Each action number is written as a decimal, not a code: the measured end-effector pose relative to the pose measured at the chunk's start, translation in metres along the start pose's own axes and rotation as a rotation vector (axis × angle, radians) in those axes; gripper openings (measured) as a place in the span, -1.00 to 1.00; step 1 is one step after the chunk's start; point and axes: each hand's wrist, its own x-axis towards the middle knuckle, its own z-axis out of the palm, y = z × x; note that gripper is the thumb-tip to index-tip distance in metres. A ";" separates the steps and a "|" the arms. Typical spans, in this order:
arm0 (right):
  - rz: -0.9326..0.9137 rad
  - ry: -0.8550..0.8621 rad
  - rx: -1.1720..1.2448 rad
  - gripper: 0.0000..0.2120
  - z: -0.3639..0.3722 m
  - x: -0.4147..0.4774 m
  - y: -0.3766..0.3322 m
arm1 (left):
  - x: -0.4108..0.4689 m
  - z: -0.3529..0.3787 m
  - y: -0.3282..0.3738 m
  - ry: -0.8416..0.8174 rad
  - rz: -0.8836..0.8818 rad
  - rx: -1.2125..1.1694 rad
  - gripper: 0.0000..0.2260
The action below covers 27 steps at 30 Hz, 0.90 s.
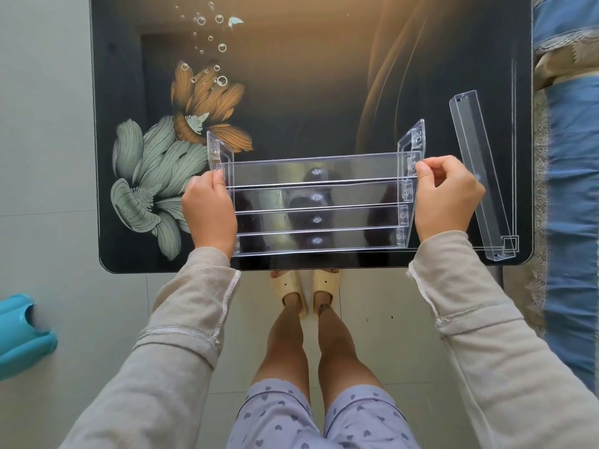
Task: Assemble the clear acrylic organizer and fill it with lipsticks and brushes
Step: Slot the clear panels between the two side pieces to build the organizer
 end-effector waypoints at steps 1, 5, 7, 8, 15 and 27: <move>-0.027 -0.007 -0.046 -0.83 0.000 0.001 0.000 | 0.000 0.000 0.000 0.001 0.000 0.001 -0.66; -0.084 0.037 -0.063 -0.77 -0.001 0.001 -0.004 | -0.001 0.000 0.000 0.010 -0.003 0.007 -0.66; -0.101 0.053 -0.037 -0.78 -0.002 0.000 -0.004 | 0.000 0.000 0.000 0.009 -0.004 0.008 -0.66; -0.107 0.052 -0.023 -0.80 -0.001 -0.001 -0.003 | 0.000 0.000 0.000 0.008 -0.005 0.006 -0.66; 0.015 0.065 0.150 -0.82 0.002 -0.001 0.002 | -0.002 -0.002 0.000 -0.009 -0.017 -0.018 -0.67; 0.102 -0.073 0.084 -0.76 0.002 0.008 0.007 | -0.001 -0.002 0.001 -0.022 0.000 0.019 -0.66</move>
